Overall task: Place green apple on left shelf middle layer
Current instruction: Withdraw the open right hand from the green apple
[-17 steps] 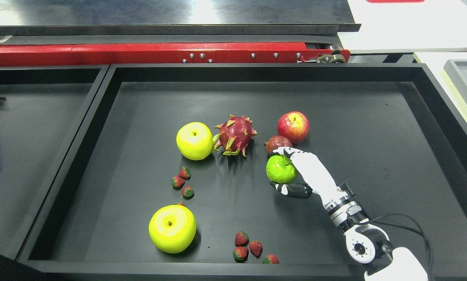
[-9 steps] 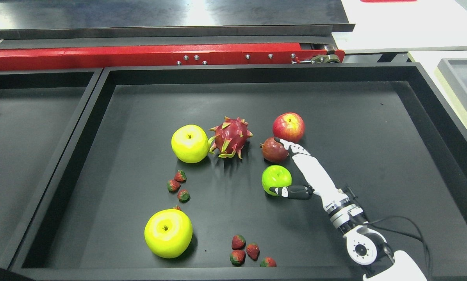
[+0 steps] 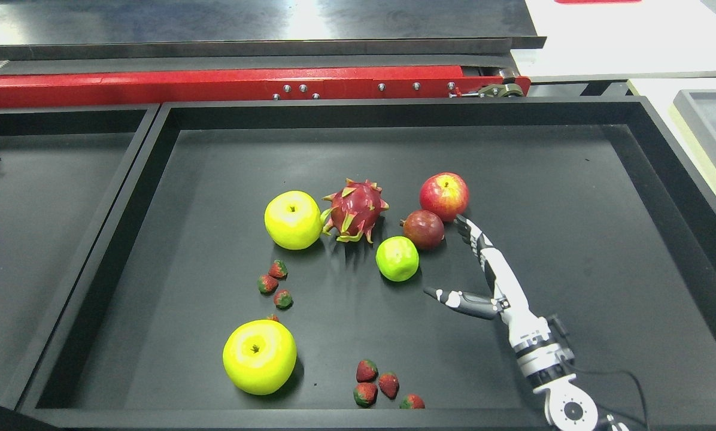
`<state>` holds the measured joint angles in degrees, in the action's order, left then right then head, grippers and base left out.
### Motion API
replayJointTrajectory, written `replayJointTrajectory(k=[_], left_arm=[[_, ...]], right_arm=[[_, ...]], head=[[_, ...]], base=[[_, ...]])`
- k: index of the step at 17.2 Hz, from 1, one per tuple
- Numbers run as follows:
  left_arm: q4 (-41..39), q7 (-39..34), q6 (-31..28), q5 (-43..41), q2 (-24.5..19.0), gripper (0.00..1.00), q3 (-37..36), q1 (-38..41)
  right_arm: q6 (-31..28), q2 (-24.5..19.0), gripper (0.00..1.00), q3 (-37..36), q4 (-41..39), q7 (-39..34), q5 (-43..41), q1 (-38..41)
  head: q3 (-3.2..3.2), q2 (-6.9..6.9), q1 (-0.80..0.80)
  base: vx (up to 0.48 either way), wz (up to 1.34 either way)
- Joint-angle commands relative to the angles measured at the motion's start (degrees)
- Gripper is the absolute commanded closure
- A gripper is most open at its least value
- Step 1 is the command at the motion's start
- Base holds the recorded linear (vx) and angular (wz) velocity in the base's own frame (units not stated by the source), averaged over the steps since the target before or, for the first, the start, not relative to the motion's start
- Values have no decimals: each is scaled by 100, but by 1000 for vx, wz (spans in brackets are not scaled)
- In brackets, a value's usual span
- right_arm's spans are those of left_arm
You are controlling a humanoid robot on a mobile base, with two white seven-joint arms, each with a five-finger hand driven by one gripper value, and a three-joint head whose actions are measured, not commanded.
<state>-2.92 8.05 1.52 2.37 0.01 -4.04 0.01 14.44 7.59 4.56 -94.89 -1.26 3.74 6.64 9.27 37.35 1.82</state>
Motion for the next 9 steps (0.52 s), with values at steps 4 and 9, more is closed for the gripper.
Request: replayJointTrajectory(k=[4,9], left_arm=[[2,-5,-3,0,-101,0,0,-71],[2,-5,-3,0,-101,0,0,-71]], right_arm=[[60,-659,0,-491,-258,-32,-735,531],[-46,-659,0,-324,-276,-137,-735,540]], head=[[0,0,0],[0,0,0]], base=[[-8,-7],[-68,-49]])
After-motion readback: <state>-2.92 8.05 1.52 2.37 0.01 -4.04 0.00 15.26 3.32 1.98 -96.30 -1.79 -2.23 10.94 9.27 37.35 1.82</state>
